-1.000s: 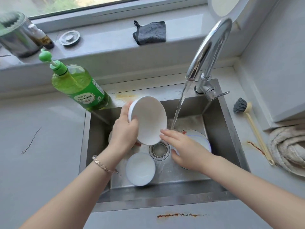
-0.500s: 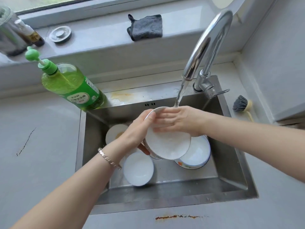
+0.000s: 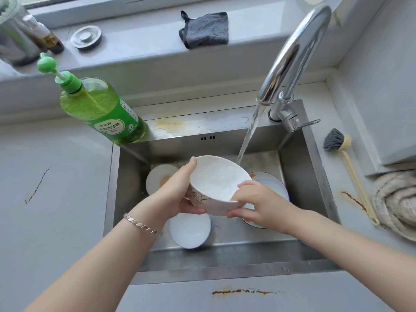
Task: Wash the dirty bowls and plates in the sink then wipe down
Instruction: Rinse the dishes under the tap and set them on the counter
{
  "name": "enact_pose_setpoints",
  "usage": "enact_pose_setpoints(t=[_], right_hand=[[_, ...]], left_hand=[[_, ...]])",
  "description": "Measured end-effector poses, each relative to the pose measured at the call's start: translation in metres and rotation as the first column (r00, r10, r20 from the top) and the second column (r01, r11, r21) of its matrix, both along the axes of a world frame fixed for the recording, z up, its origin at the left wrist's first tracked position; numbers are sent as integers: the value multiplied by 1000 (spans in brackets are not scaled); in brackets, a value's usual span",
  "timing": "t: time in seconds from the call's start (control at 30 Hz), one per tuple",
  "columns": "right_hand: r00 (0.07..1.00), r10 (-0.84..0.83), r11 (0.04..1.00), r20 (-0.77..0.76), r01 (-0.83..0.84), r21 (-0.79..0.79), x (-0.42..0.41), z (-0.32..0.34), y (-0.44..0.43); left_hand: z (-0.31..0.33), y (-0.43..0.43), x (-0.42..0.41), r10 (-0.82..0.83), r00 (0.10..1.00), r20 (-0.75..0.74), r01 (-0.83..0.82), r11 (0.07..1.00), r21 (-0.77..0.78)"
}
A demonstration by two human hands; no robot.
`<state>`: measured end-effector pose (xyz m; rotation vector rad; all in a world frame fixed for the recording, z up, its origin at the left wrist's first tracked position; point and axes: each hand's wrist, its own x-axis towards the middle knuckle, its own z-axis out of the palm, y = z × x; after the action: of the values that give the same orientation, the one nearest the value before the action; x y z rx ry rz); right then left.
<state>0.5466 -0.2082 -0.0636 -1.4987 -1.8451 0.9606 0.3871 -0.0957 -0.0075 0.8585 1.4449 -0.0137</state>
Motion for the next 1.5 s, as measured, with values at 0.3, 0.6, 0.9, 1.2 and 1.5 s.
enact_pose_setpoints(t=[0.3, 0.6, 0.9, 1.2, 1.5], right_hand=[[244, -725, 682, -644, 128, -720, 15, 6, 17], [60, -761, 648, -646, 114, -753, 55, 8, 26], [515, -774, 561, -370, 285, -777, 83, 12, 6], [480, -798, 563, -366, 375, -736, 59, 16, 43], [490, -790, 601, -369, 498, -626, 60, 22, 47]], left_hand=[[-20, 28, -6, -75, 997, 20, 73, 993, 92], [-22, 16, 35, 118, 947, 299, -72, 984, -161], [-12, 10, 70, -113, 974, 197, 120, 993, -21], [-9, 29, 42, 1, 987, 163, -29, 984, 173], [0, 33, 20, 80, 982, 173, -94, 993, 75]])
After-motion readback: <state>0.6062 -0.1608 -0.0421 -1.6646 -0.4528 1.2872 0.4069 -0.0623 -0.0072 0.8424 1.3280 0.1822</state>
